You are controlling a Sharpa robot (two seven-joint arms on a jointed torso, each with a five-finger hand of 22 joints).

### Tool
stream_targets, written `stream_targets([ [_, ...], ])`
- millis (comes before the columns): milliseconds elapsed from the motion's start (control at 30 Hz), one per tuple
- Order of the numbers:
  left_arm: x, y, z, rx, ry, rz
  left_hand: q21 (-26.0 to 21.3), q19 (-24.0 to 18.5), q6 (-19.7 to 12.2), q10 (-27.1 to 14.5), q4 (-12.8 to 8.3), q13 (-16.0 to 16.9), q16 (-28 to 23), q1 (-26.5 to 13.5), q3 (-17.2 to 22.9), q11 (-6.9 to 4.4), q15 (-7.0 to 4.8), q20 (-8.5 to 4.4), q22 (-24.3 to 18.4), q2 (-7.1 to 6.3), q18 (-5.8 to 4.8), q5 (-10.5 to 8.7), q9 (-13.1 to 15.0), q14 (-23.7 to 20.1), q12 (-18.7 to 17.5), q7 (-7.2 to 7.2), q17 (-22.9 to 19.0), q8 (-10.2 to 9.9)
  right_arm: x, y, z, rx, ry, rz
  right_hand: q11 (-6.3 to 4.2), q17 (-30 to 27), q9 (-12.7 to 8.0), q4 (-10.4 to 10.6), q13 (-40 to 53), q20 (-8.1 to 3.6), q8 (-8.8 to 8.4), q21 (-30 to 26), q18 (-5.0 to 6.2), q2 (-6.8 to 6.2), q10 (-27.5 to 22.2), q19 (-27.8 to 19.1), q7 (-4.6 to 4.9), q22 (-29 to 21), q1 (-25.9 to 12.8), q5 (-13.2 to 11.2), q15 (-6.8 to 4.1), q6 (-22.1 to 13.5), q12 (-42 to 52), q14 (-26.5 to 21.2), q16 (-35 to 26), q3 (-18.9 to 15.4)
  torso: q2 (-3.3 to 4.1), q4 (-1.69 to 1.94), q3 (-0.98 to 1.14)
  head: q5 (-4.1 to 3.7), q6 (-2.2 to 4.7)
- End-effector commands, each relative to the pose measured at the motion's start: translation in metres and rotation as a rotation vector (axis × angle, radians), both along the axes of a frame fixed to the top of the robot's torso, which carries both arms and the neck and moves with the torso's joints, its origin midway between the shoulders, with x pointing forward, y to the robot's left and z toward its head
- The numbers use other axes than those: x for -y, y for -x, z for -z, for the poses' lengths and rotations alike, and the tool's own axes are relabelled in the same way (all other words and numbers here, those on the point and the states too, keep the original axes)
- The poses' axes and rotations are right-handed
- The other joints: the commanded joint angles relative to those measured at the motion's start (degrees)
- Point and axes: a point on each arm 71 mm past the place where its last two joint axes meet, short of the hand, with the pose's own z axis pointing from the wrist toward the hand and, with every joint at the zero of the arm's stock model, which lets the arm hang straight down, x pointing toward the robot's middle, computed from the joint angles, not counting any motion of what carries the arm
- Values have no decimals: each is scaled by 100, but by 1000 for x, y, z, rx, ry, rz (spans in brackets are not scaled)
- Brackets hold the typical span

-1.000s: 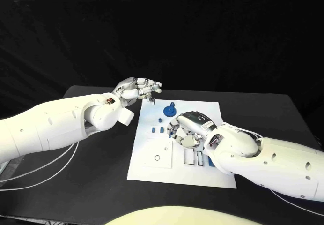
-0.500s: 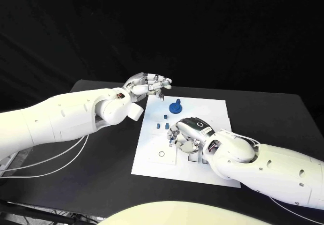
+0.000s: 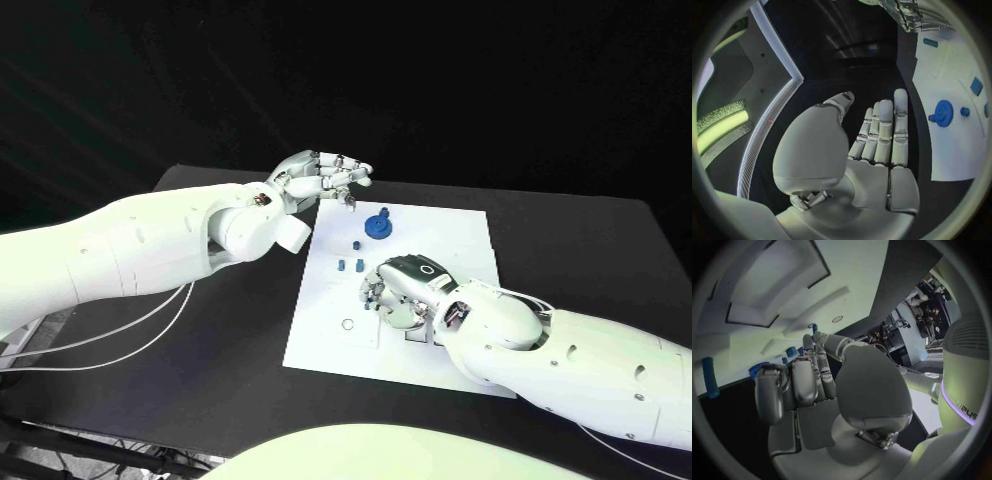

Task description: Assemble the parts on the task board

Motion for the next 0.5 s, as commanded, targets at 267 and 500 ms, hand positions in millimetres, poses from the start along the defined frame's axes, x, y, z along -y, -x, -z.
stream_targets([
  [267, 1, 0, -1, 1, 13, 11, -29, 34, -33, -58, 9, 6, 22, 58, -38, 14, 15, -8, -6, -1, 75, -3, 11, -32, 38, 58, -11, 24, 1, 0, 3, 17, 38, 2, -223, -10, 6, -17, 88, -40, 39, -5, -90, -10, 280, 106, 21, 739, 29, 22, -34, 5, 17, 227, 3, 4, -1, -3, 2, -1, -19],
  [500, 0, 0, -1, -2, 12, 12, -29, 34, -33, -58, 9, 6, 22, 58, -38, 14, 15, -8, -6, -1, 75, -3, 11, -32, 38, 58, -11, 24, -1, 1, 2, 24, 40, 6, -221, -19, 9, -19, 91, -38, 40, -10, -88, -11, 281, 101, 24, 733, 21, 23, -31, 5, 14, 225, -3, 6, -1, -3, 3, -11, -22],
])
